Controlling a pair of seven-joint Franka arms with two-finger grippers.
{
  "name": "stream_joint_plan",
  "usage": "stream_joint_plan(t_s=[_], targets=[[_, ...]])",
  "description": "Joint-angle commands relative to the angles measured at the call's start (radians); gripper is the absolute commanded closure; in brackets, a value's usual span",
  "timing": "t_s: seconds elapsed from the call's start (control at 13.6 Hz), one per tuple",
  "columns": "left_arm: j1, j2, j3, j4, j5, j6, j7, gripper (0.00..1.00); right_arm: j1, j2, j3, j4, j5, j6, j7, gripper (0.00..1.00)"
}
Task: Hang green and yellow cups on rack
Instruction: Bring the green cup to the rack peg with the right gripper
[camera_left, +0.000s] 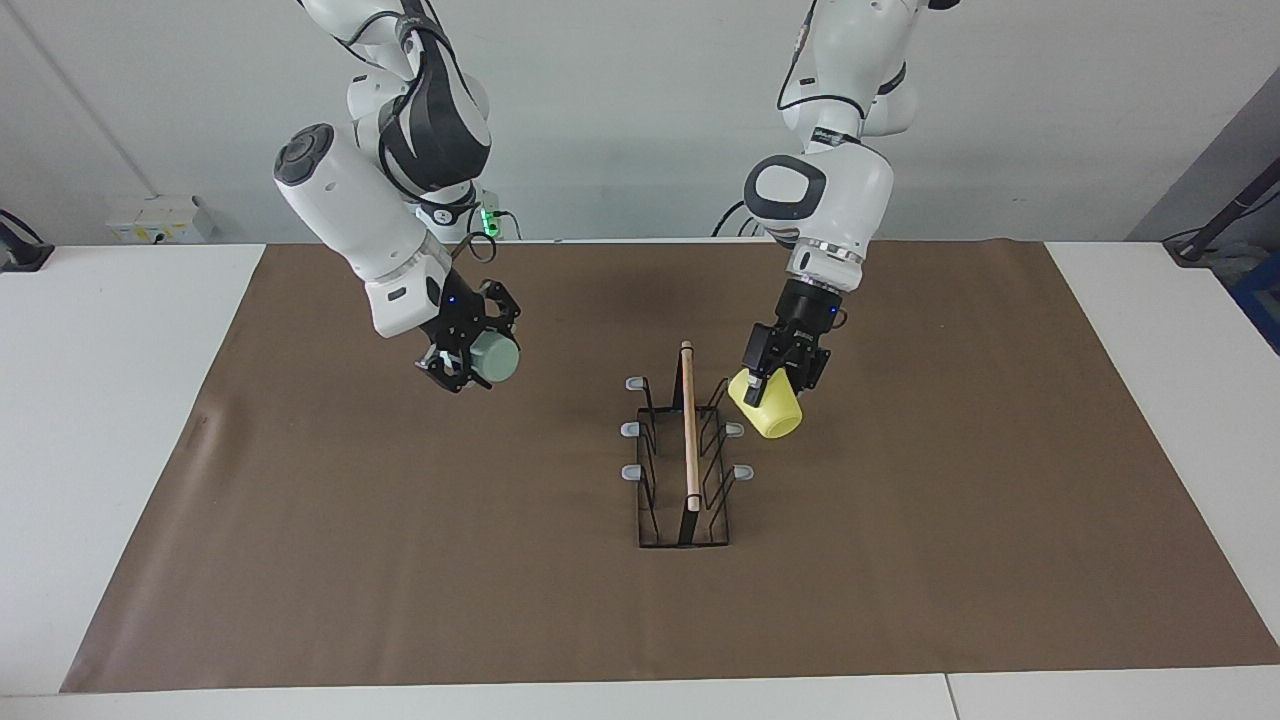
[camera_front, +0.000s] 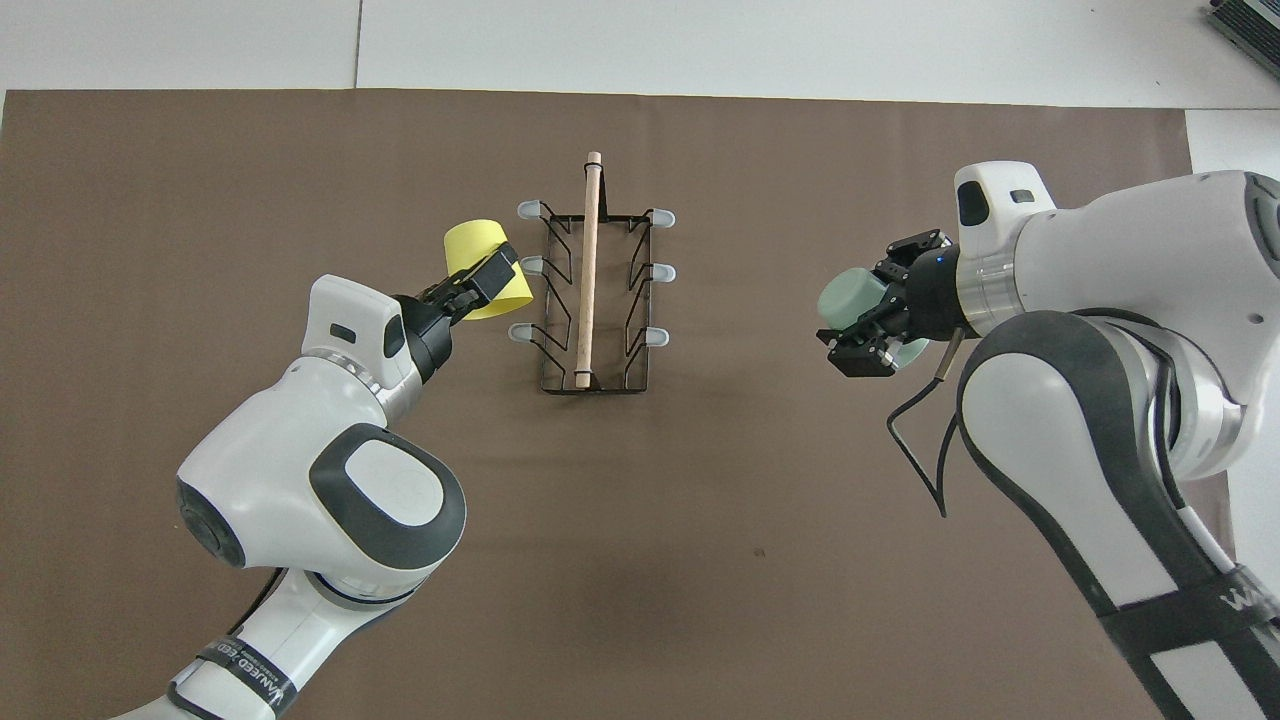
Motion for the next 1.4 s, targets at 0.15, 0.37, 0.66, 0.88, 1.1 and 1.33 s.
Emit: stream_joint_plan(t_s=[0.15,0.37,0.66,0.88,1.1,1.33], targets=[[-0.001,-0.082,-0.011,-0.062,0.005,0.025,0.15,1.0,-0.117,-0.028,0.003,-0.012,0.307,-0.1,-0.277,1.0],[-0.002,-0.085,-0.017,-0.077,0.005,0.026,0.204,1.0,-0.177,-0.047,0.003,-0.028,0.463,-0.16,-0.4,1.0],[-0.004,-0.078,-0.037,-0.082,0.005,0.023,0.307,1.0,-0.2,-0.062,0.001,-0.048,0.66,-0.213,-0.494,1.0],[-0.004,-0.073,-0.037,-0.079,0.005,0.015,0.333,1.0,-0.2,-0.068,0.001,-0.063,0.778,-0.215,-0.524,1.0],[-0.006,-0.05,-0.062,-0.08,0.005,0.022,0.359,1.0,-0.182,-0.074,0.001,-0.176,1.023,-0.206,-0.648,1.0],[-0.004,-0.026,-0.063,-0.076,0.007,0.026,0.359,1.0,-0.11,-0.07,0.001,-0.274,1.236,-0.145,-0.821,1.0]])
